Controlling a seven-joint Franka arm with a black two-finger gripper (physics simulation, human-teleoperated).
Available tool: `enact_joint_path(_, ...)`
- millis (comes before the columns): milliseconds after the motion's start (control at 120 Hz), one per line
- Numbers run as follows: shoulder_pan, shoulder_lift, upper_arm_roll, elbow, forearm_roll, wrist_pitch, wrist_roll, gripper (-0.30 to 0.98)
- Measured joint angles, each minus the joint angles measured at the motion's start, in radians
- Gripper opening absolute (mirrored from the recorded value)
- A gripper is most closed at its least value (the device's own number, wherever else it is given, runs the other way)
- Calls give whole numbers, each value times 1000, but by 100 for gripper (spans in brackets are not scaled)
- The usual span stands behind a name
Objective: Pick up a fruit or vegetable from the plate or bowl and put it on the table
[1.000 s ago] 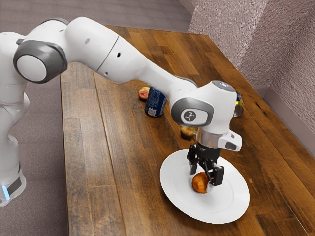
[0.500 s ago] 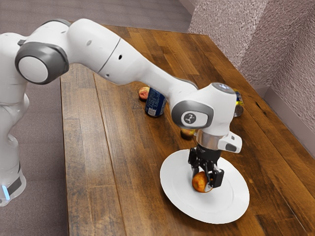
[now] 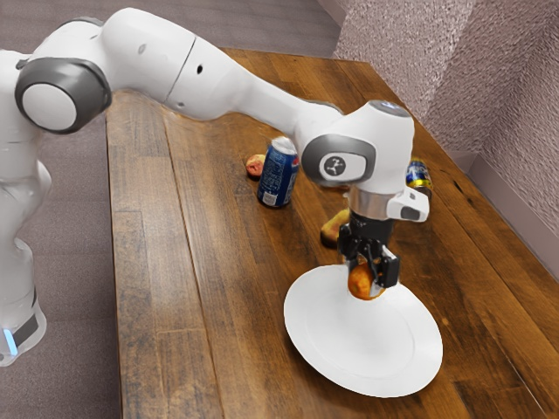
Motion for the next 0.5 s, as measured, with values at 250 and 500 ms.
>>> enact_joint_path(250, 5, -208, 135, 7, 102, -254, 5, 27)
enact_joint_path(500, 99, -203, 191, 5, 197, -427, 15, 26)
